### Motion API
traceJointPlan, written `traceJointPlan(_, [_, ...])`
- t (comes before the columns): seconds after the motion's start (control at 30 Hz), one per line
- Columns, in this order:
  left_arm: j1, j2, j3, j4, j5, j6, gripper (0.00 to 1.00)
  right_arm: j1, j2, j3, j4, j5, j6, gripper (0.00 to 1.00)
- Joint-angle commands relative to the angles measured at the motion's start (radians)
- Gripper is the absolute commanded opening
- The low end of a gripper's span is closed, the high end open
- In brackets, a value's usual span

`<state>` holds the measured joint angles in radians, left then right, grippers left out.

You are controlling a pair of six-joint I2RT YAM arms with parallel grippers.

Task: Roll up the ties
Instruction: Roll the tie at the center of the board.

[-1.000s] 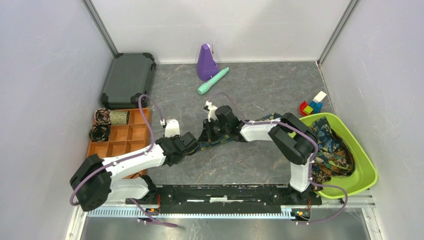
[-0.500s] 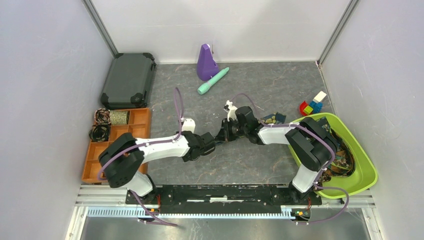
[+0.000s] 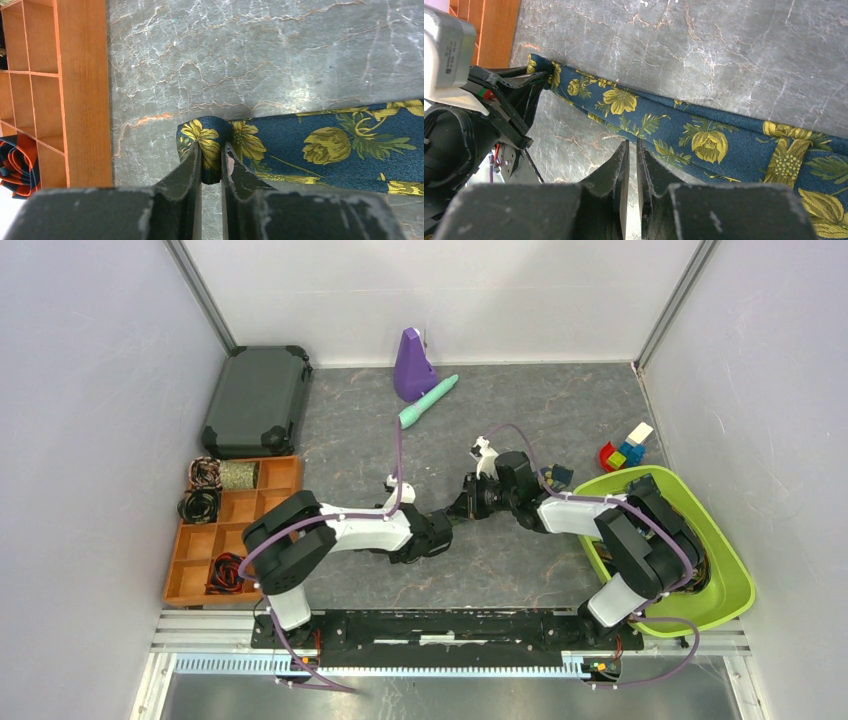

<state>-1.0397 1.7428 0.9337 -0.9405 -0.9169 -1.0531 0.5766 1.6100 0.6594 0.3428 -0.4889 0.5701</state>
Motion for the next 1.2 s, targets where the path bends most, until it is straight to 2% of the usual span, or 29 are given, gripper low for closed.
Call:
traceJointPlan(0.0, [-0.027, 0.066, 0.052, 0.033, 0.009, -0.001, 0.02, -0.017, -0.042, -0.024, 0.024, -0.019, -0.024, 0.16])
traceJointPlan(0.27, [-0.056, 0.077, 0.055, 0.072, 0.027, 0.038, 0.14, -0.028, -0.051, -0.034, 0.019, -0.022, -0.028, 0.16])
traceJointPlan(0.7, [-0.082, -0.001, 0.031, 0.103, 0.034, 0.106, 0.39, -0.029, -0.058, -0.013, 0.011, -0.018, -0.019, 0.16])
traceJointPlan(0.97, [-0.088, -0.033, 0.035, 0.103, 0.055, 0.128, 0.48, -0.029, -0.061, 0.01, 0.005, -0.019, -0.013, 0.16])
traceJointPlan(1.17, [-0.088, -0.064, 0.053, 0.089, 0.064, 0.146, 0.5, -0.028, -0.058, 0.037, -0.005, -0.025, -0.006, 0.16])
